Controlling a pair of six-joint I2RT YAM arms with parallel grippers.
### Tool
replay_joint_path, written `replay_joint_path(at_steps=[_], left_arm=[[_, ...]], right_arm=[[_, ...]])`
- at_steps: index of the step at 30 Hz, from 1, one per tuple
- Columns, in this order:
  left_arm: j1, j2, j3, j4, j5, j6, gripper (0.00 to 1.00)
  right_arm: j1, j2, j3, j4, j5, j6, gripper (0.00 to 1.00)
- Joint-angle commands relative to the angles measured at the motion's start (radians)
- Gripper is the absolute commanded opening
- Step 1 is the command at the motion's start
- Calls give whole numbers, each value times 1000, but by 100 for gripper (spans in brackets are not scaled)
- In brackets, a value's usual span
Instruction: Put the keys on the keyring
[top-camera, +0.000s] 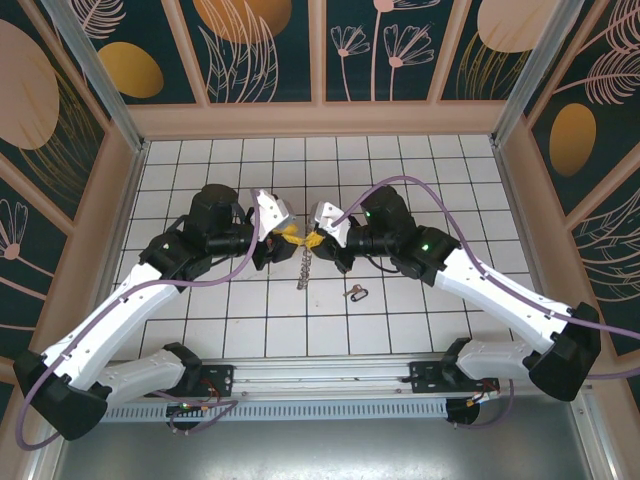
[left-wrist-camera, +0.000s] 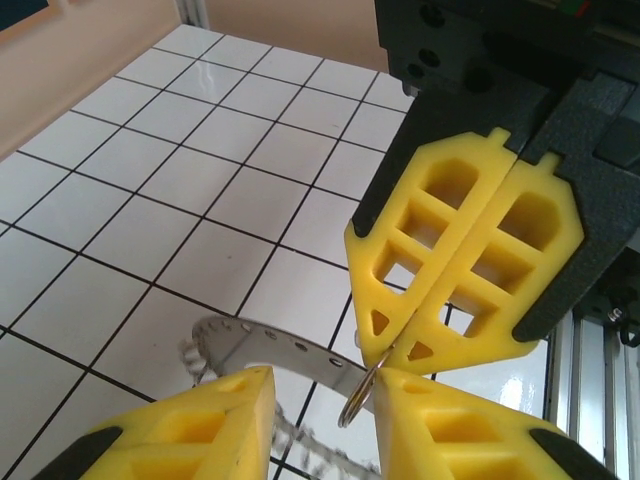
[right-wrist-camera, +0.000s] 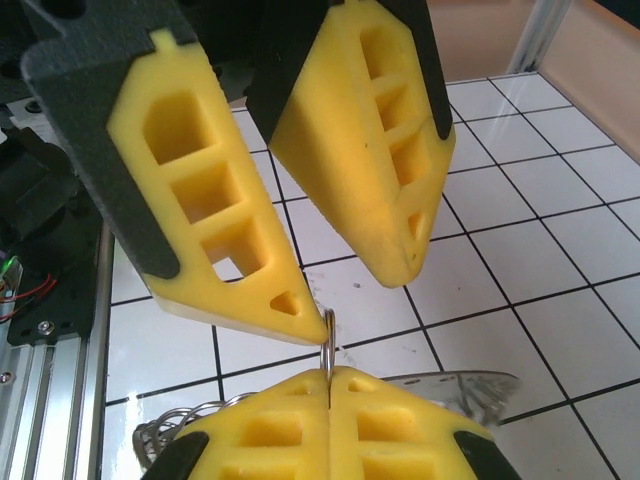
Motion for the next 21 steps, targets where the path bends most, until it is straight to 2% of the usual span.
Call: replay_joint_path(at_steps=[1,12,15,16,21], left_arm=[[-5,14,27,-27,3,29,31],[-5,34,27,-25,52,29,22],[-7,36,28,-20,67,27,3],[-6,38,29,-20,75,27,0],[-6,32,25,2,103,20,0]], right_arm=[[15,-15,48,-2,-3,-28,0],[20,-6,75,-24,-37,-54,0],[20,0,81,-43,-37,-65,0],[20,1,84,-47,-39,-67,0],[19,-8,78,-29,-39,-66,0]])
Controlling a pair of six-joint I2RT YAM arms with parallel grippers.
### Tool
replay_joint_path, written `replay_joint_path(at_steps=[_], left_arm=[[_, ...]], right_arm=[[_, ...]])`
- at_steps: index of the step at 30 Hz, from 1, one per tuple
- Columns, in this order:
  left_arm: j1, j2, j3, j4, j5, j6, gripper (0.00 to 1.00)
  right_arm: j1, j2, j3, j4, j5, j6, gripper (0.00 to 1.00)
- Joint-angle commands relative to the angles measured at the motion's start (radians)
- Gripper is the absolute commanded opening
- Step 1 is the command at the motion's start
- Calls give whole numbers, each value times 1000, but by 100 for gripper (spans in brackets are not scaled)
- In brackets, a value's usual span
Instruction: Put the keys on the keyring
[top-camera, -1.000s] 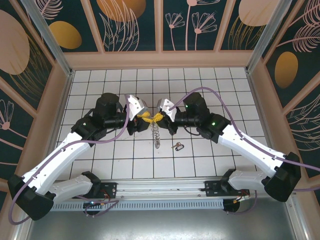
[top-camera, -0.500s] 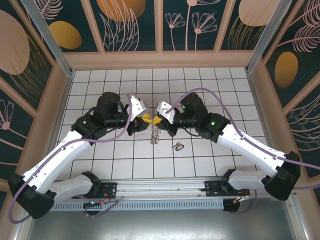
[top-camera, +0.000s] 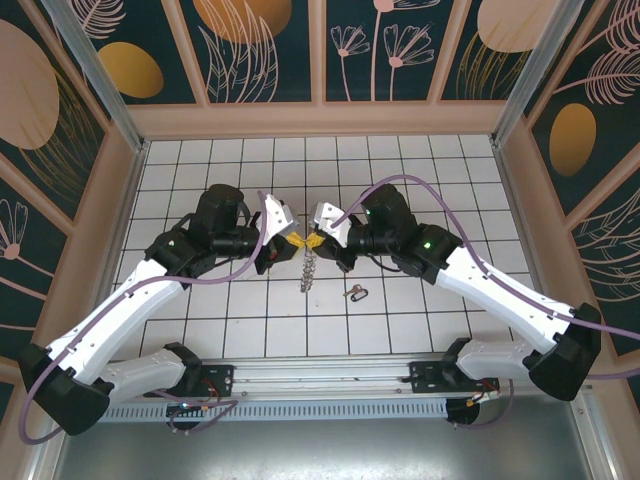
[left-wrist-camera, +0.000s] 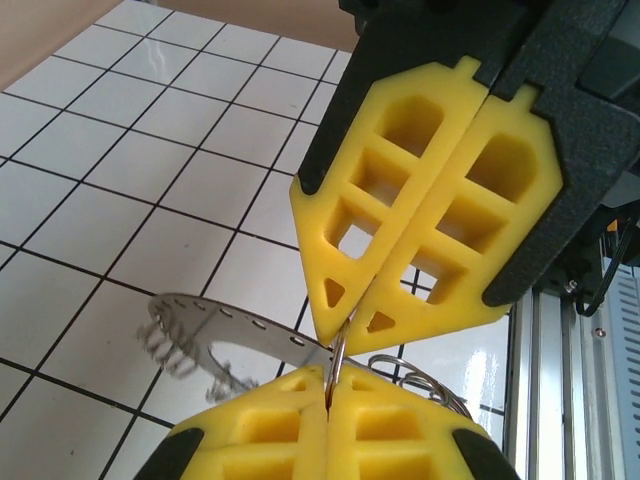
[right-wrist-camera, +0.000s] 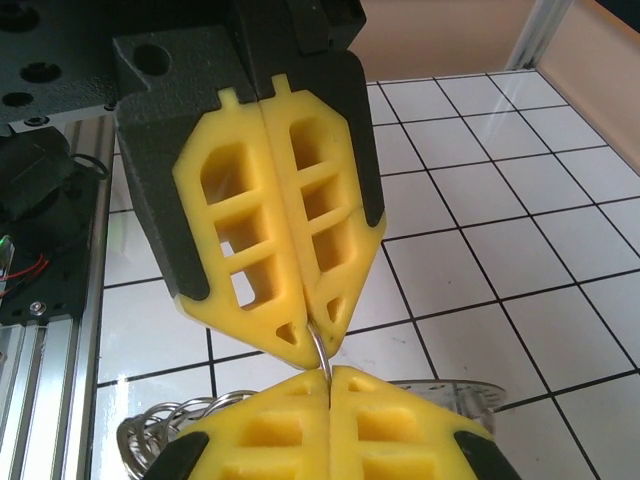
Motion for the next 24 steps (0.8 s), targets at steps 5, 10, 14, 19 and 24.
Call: replay_joint_path(at_steps=[5,10,14,19,24], left_arm=[[-1,-56,-48,195,72,-96,0],[-1,-110,-144,344,103,-188,0],[-1,-139,-188,431,138,-241,0],[-2,-145,-212,515,201,-290,0],[-1,-144,-230,588,252,-331,0]], right_arm=[[15,-50,-19,91,-51,18,17],[-7,-134,-129,184,-53,78,31],[-34,-170,-173,212,-87,109,32],[-49,-215,-225,285,-130,142,31],[-70,-233,-243,328,-194,160,31]])
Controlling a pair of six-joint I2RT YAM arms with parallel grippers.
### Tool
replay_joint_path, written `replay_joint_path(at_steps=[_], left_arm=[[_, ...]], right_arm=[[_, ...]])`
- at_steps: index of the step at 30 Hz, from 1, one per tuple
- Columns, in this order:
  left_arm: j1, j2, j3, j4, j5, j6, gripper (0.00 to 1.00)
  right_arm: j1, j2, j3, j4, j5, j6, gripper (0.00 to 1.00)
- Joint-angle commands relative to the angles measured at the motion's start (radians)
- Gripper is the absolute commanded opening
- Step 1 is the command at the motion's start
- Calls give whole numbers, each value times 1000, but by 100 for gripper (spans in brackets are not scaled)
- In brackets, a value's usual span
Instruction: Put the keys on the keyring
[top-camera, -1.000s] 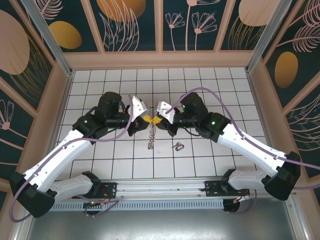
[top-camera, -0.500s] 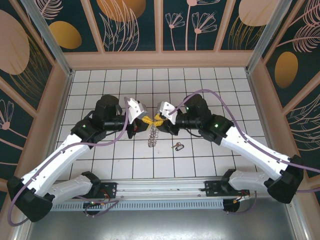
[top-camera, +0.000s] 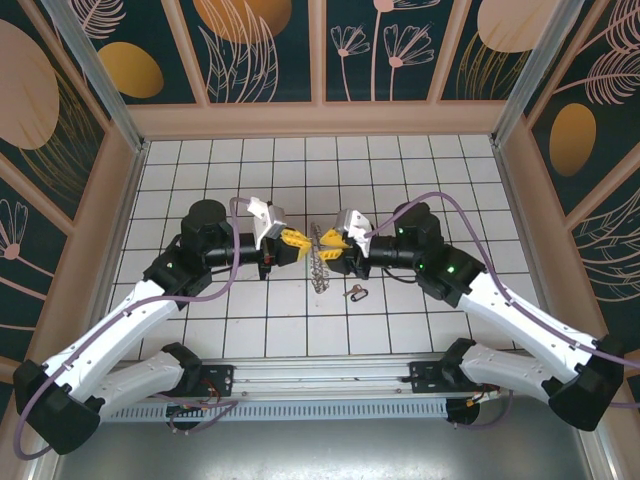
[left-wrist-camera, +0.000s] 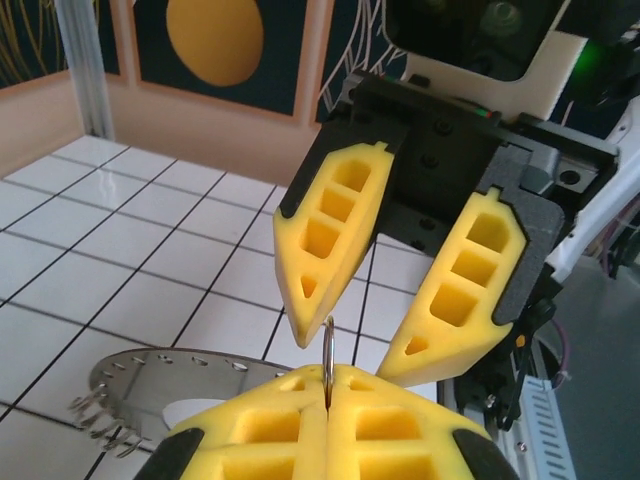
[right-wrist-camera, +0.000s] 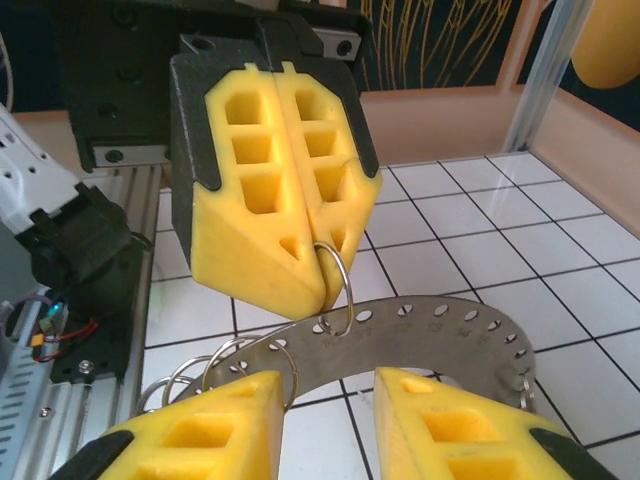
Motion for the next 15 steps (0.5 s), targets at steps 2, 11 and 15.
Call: replay_joint_path(at_steps=[2,11,15], left_arm=[[-1,-20,-20,137,81,-54,0],[-1,-21,-40,150,106,-57,0],[-1,-21,-42,149,114,-55,0]], right_arm=[[-14,-27,-17,94,-76,30,30],[-26,-38,-61,227,-143,91,28],[-26,-26,-56,232,-146,96,26]])
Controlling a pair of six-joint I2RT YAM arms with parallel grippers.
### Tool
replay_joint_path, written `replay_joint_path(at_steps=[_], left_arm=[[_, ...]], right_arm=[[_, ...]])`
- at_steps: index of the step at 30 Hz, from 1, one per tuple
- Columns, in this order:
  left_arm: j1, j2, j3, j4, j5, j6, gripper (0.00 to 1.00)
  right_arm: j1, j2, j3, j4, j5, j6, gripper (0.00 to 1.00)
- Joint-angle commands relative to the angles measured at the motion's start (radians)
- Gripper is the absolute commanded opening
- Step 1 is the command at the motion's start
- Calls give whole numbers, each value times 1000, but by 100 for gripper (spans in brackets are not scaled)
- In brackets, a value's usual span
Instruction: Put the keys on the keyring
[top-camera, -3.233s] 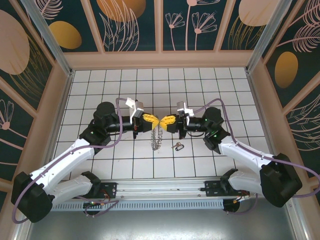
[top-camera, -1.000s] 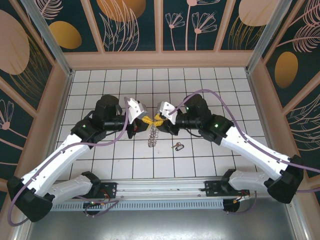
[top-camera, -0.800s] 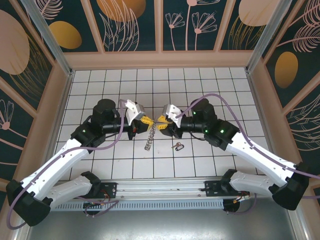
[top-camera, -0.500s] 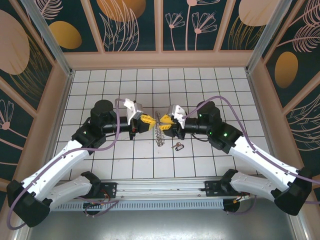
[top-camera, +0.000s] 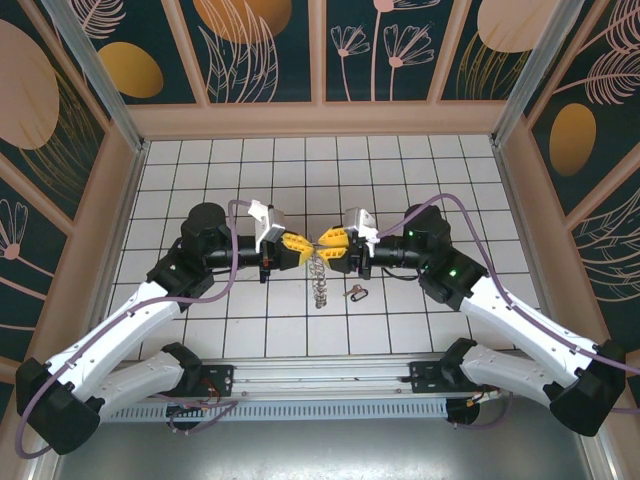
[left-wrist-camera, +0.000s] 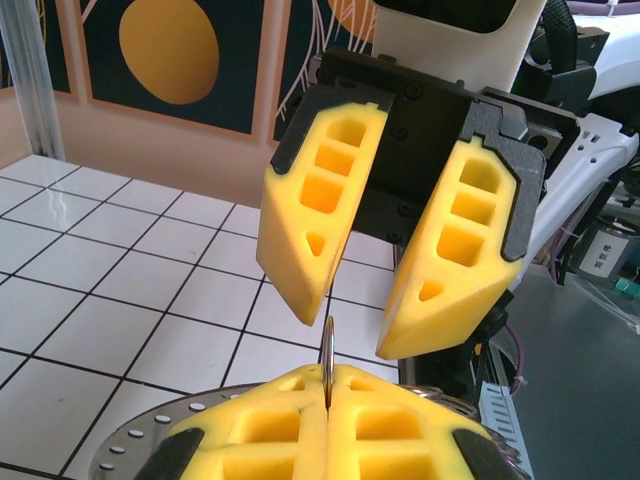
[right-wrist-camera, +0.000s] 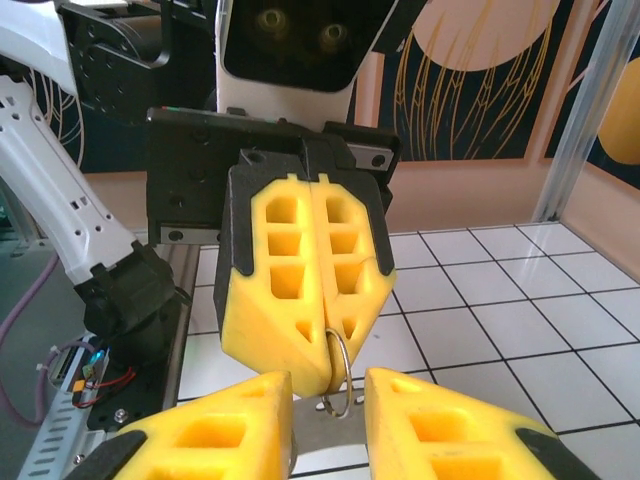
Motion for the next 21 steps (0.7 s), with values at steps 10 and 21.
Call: replay_joint_path(at_steps=[10,21], left_arm=[[-1,-31,3,72,42,-17,0],[-2,-30,-8,134,53,-53,0]], right_arm=[[-5,8,-7,59,-20,39,29],[-9,8,-47,147,-4,83,30]])
